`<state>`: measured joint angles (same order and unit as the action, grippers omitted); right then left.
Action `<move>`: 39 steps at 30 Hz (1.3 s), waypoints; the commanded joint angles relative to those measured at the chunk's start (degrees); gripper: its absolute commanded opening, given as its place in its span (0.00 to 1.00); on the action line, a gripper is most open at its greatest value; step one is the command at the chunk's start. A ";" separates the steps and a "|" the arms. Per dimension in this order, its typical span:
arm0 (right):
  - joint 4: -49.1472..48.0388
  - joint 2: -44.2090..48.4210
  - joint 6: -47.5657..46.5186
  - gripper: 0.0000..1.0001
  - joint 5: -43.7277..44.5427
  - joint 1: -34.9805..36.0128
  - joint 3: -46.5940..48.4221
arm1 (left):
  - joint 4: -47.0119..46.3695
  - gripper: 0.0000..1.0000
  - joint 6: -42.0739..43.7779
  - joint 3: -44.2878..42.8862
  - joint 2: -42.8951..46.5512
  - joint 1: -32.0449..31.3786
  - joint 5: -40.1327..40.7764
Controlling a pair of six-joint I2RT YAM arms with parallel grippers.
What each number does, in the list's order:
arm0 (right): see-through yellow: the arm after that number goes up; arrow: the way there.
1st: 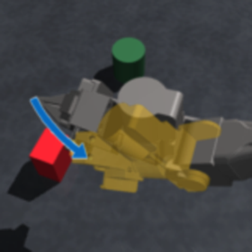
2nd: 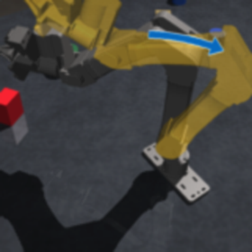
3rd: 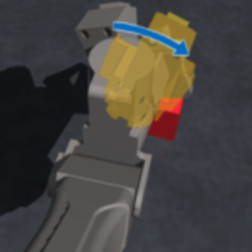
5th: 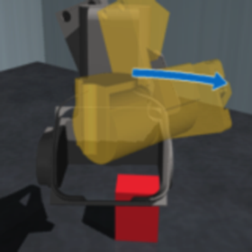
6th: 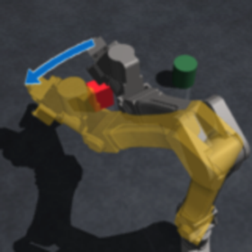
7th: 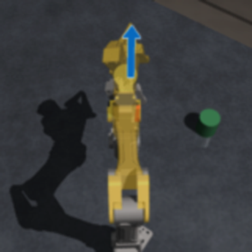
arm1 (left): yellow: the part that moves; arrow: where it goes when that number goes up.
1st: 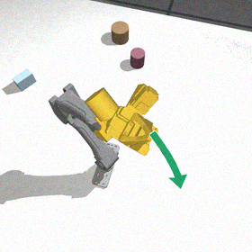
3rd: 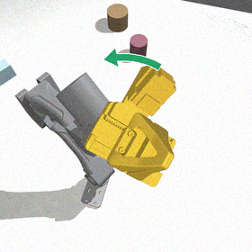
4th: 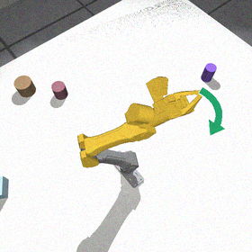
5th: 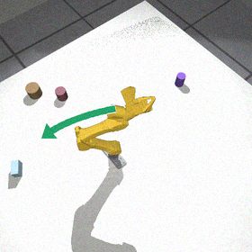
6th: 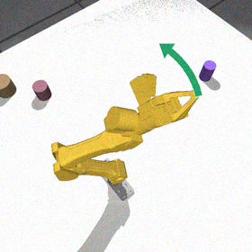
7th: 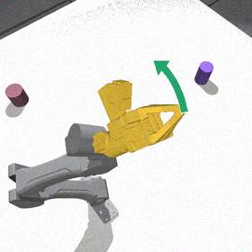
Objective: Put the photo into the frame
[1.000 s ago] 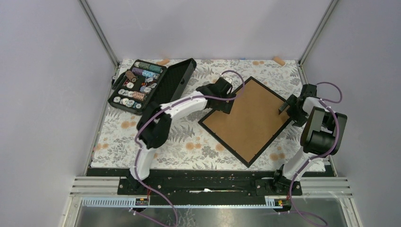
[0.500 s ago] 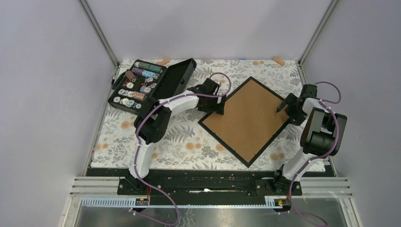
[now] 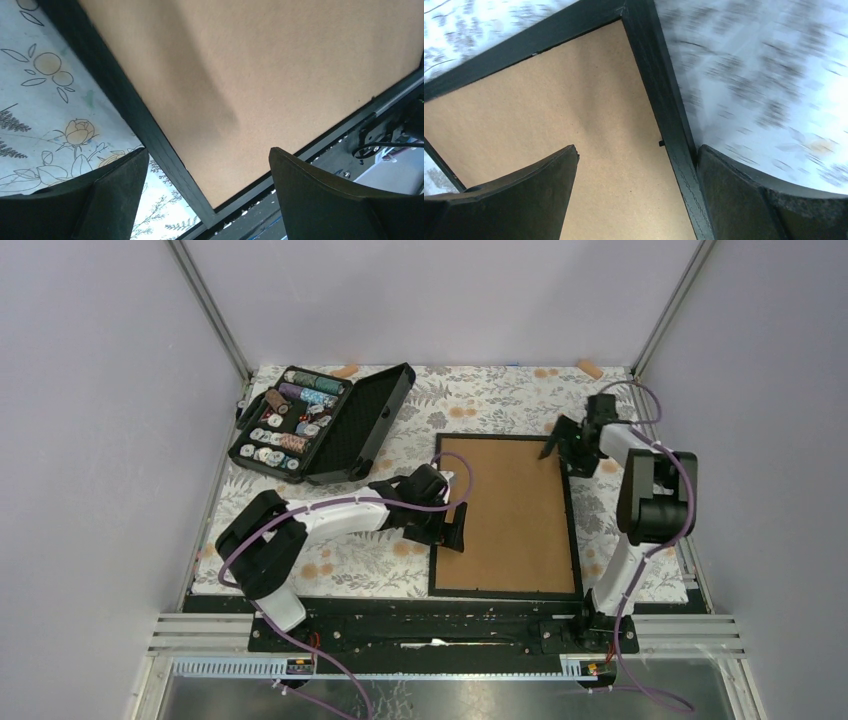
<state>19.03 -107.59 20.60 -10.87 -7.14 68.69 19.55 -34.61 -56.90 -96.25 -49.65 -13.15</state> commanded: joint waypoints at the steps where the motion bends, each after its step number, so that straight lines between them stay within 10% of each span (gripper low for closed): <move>1: 2.42 -6.30 2.24 0.96 -4.68 5.67 7.41 | -4.34 0.94 -0.19 -0.02 2.52 0.72 -1.67; 6: 9.23 -12.00 0.49 0.96 -1.52 9.38 20.46 | -2.03 0.94 2.86 -2.04 3.02 0.71 2.00; 13: 33.67 -3.51 -3.79 1.00 33.07 14.27 29.82 | 0.15 0.96 3.65 4.10 14.34 0.80 7.86; 19: 29.10 11.82 1.00 0.98 6.66 25.51 10.31 | -7.85 0.85 -4.52 15.59 25.44 0.90 4.76; 26: 25.44 16.47 12.54 0.79 8.50 45.52 0.48 | -23.97 0.46 -18.32 30.64 33.19 0.87 6.26; 33: 18.10 13.35 19.62 0.56 6.87 56.16 -2.37 | -29.40 0.42 -20.51 37.80 34.23 0.83 8.82; 39: 19.53 6.40 22.71 0.56 11.29 62.02 1.89 | -32.56 0.51 -20.56 38.83 28.54 0.79 7.18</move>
<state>38.41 -97.76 39.24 -2.52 52.21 67.22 -6.66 -54.33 -18.00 -64.23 -48.93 -5.67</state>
